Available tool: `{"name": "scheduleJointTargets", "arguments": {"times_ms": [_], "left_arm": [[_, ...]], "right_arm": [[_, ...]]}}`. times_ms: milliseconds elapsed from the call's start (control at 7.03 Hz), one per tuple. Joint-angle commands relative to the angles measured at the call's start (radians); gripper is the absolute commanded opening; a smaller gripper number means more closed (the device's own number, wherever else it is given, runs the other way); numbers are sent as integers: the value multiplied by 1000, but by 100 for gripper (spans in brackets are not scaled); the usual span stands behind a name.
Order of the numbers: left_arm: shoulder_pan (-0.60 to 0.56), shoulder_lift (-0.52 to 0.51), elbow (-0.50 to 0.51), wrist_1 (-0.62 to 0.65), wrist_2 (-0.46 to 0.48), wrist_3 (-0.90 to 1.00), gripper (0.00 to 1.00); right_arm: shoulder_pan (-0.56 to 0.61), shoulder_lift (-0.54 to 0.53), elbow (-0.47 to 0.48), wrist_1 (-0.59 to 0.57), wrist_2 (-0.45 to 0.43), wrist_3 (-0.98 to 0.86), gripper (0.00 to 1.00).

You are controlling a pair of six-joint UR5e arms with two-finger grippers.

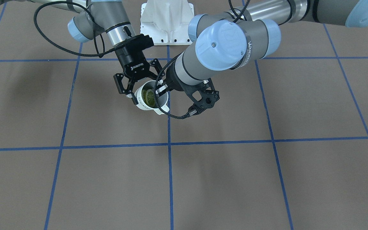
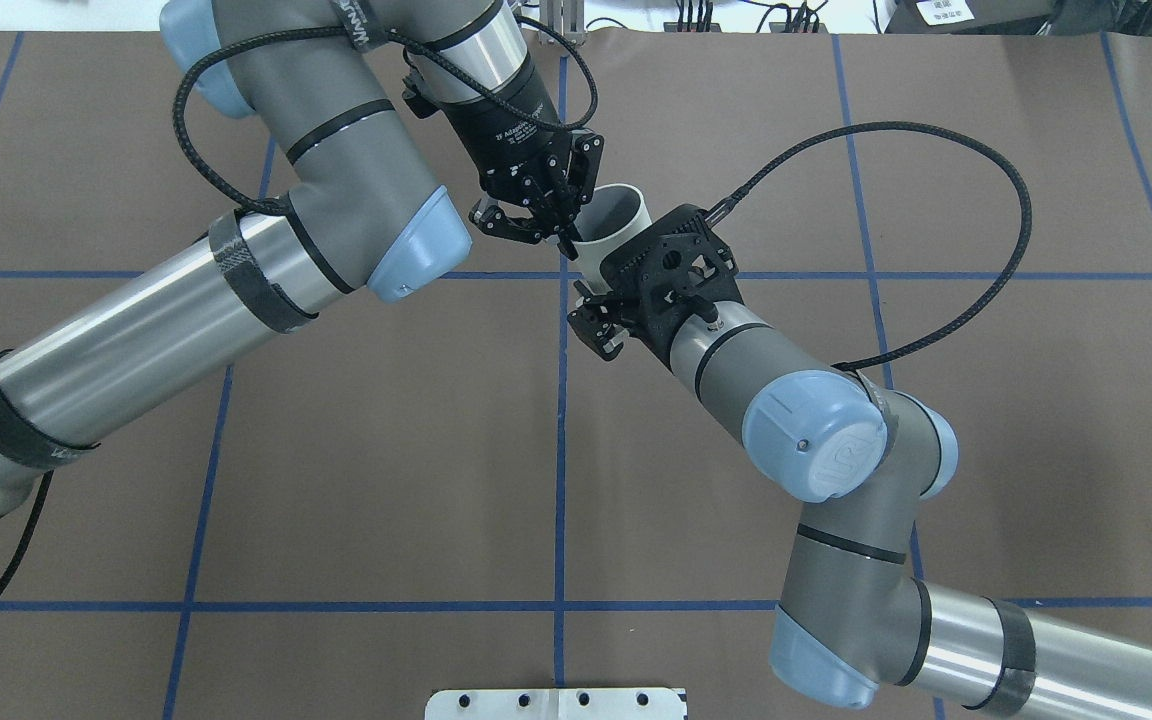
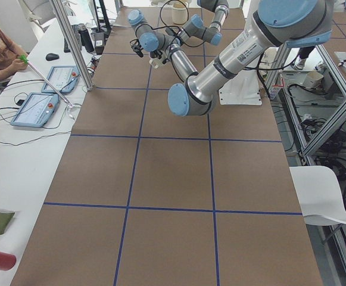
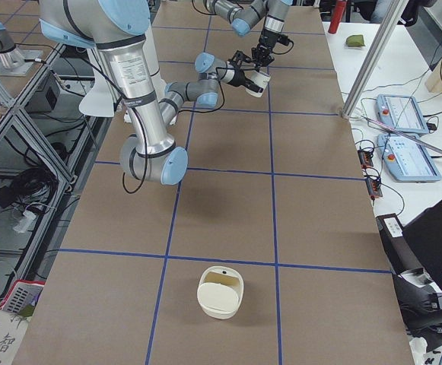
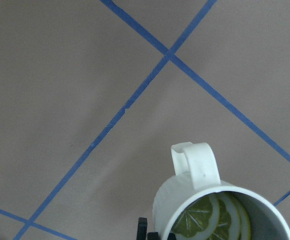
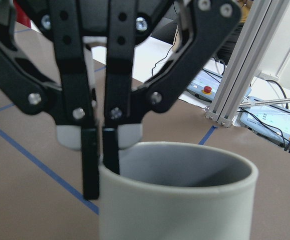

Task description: Left arm hands cup to right arm to dump lemon

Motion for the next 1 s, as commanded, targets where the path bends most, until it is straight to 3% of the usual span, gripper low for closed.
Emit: {"name": "scheduleJointTargets", "arguments": {"times_ms": [0, 285, 427, 569, 712, 854], "left_arm": [[12, 2, -4, 1, 0, 0, 0], [14, 3, -4, 0, 0, 0, 0], [13, 5, -4, -8, 0, 1, 0], [13, 11, -4, -22, 10, 16, 99], [9, 12, -9, -33, 2, 17, 100], [11, 12, -11, -34, 11, 18, 100]], "right_arm": [[0, 0, -1, 0, 0, 1, 99], [0, 0, -1, 0, 0, 1, 99], [2, 5, -1, -1, 2, 53, 49], [0, 8, -1, -3, 5, 91, 28], [0, 11, -2, -4, 6, 101, 2], [0, 9, -4, -4, 8, 128, 0]]}}
